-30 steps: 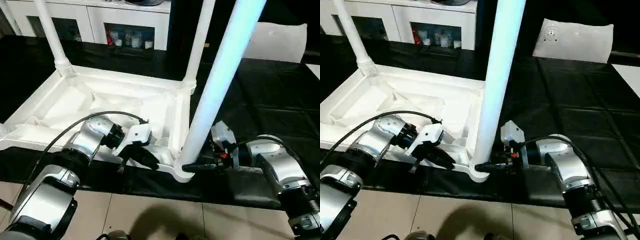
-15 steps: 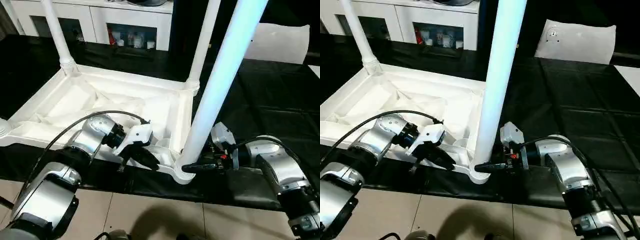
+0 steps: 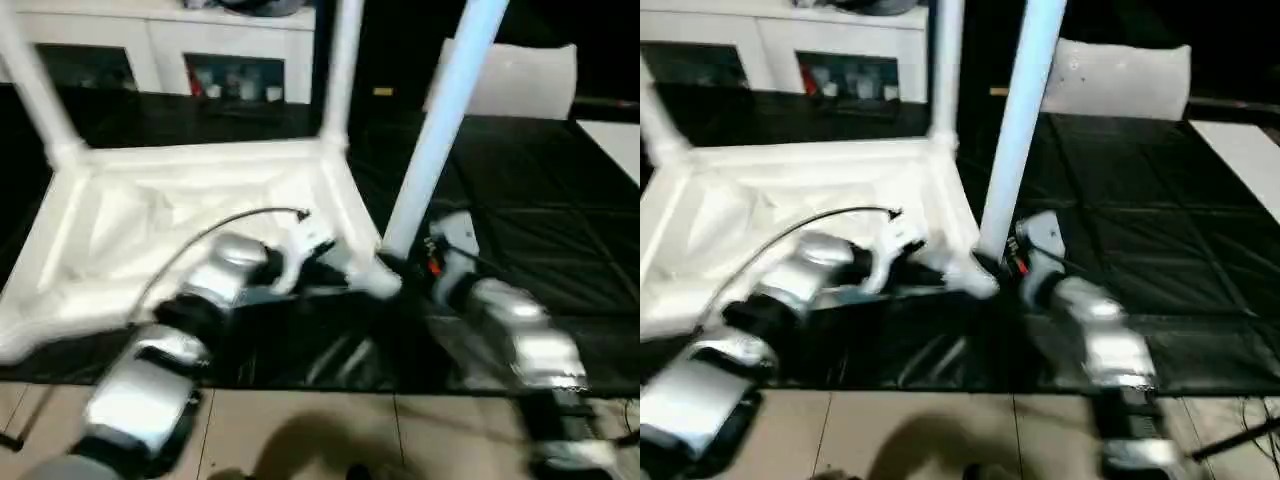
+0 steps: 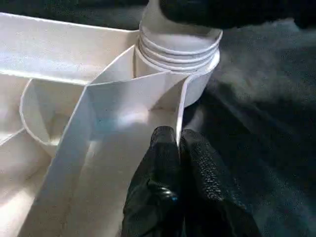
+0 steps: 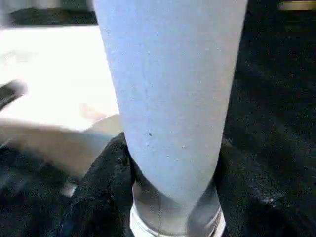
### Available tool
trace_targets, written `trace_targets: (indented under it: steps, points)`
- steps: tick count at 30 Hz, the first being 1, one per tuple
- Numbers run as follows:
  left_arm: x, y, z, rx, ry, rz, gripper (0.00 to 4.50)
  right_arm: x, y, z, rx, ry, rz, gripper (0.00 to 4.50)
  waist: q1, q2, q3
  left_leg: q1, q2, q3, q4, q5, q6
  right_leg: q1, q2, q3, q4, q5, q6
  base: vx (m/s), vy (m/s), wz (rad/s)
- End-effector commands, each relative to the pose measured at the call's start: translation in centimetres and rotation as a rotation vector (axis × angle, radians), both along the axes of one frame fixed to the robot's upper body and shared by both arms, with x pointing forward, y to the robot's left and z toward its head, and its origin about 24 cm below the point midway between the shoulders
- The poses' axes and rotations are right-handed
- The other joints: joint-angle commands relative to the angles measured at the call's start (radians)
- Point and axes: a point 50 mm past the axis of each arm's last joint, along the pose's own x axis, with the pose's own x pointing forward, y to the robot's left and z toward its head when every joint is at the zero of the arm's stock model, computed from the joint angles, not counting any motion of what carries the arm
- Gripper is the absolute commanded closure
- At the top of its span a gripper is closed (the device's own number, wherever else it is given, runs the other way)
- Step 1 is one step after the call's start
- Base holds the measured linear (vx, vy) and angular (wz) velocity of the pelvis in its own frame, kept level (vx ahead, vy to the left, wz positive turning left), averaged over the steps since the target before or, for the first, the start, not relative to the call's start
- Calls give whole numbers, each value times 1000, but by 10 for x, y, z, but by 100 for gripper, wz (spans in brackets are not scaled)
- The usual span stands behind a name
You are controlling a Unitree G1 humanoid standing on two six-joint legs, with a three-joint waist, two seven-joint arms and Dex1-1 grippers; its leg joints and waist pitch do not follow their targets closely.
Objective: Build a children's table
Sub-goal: Rotate leg to tighten
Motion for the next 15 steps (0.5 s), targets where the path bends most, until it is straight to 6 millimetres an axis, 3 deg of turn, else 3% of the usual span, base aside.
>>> trace_targets:
  steps: [1, 5, 6, 10, 12, 15]
  points:
    - [5, -37, 26, -137, -84, 53, 450, -9, 54, -16, 53, 118, 108, 257, 3, -10, -67, -2, 28, -12, -73, -208, 35, 49, -68, 46, -97, -530, -83, 0, 0, 0]
    - [2, -41, 24, -123, -93, 49, 450, -8, 58, -13, 80, 103, 65, 257, 3, -9, -72, -1, 30, -9, -73, -185, 58, 52, -66, 53, -88, -446, -101, 0, 0, 0]
    - [2, -41, 24, -118, -95, 44, 450, -9, 59, -11, 90, 93, 66, 201, 4, -9, -72, -2, 30, -9, -73, -181, 60, 53, -66, 53, -86, -434, -104, 0, 0, 0]
    - [1, -34, 22, -91, -106, 25, 450, -10, 56, -9, 115, 83, 52, 166, 6, -9, -72, -4, 32, -7, -74, -168, 68, 56, -67, 56, -80, -398, -118, 0, 0, 0]
    - [1, -30, 21, -79, -114, 12, 450, -10, 53, -8, 106, 68, 50, 141, 6, -8, -72, -5, 33, -9, -75, -169, 66, 58, -67, 56, -79, -402, -117, 0, 0, 0]
    - [-1, -11, 17, -46, -132, -71, 450, -11, 30, -5, 27, -4, 54, 121, 3, -13, -71, -7, 32, -9, -76, -171, 65, 58, -67, 57, -81, -411, -103, 0, 0, 0]
